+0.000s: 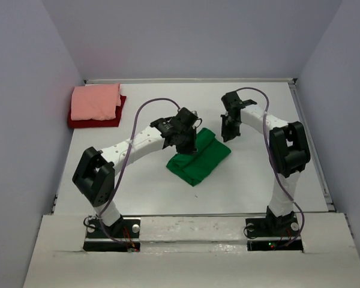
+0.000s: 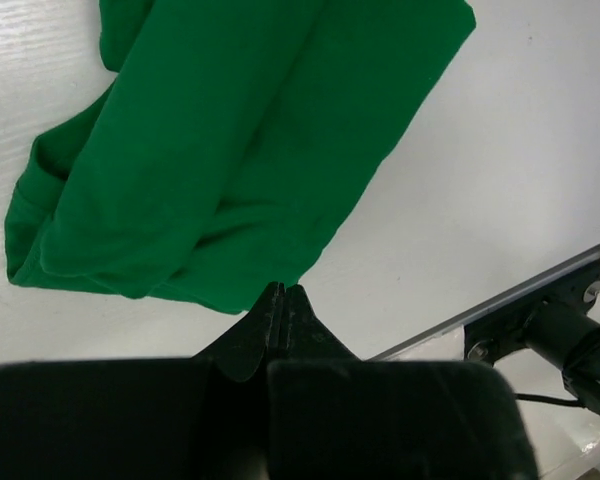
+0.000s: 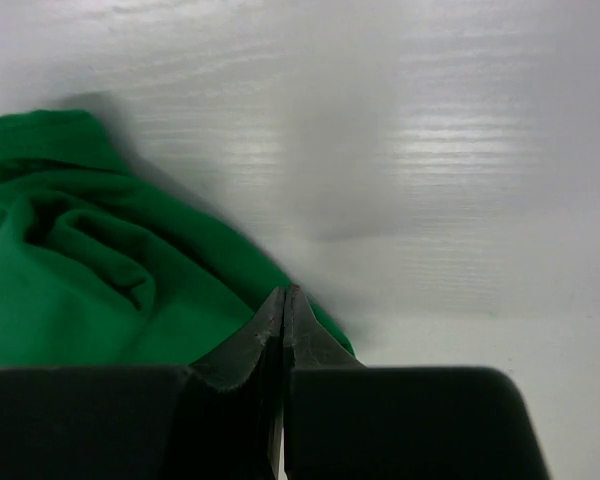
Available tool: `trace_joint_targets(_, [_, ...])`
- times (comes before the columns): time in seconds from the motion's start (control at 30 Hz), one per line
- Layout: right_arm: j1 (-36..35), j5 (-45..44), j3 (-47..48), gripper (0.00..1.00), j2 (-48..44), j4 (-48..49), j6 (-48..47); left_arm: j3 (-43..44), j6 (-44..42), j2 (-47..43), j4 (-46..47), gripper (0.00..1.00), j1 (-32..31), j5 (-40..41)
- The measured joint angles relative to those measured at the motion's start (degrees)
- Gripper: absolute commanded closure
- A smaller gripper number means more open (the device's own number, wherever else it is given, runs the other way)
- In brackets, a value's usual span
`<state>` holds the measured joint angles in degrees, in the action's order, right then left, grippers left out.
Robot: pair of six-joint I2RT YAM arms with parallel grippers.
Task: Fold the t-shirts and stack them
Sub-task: Smooth out wrinkles on the folded tshirt
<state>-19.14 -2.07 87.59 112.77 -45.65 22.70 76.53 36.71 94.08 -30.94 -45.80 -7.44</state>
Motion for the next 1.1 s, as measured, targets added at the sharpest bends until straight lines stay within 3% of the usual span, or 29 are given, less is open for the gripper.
trace_joint_targets(0.4, [0.3,5.6,-10.0,1.0,-0.5,7.3,1.3,15.1,-0.8,0.4,-4.8,1.0,0.0,4.6])
trace_joint_targets(0.63, [-0.4,7.3,-17.5,1.0,-5.8,10.8,4.1,15.5,-1.3,-0.3,-7.1,1.0,0.2,5.6])
trace_joint_targets(1.03, [-12.5,6.2,-24.2,1.0,-17.0,6.7,12.7,15.3,-2.4,-0.3,-8.0,1.0,2.3,5.7])
trace_joint_targets(1.1, [-13.6,4.4,-24.2,0.89,-19.1,5.4,13.9,14.8,-2.6,-0.3,-7.9,0.98,2.7,5.8])
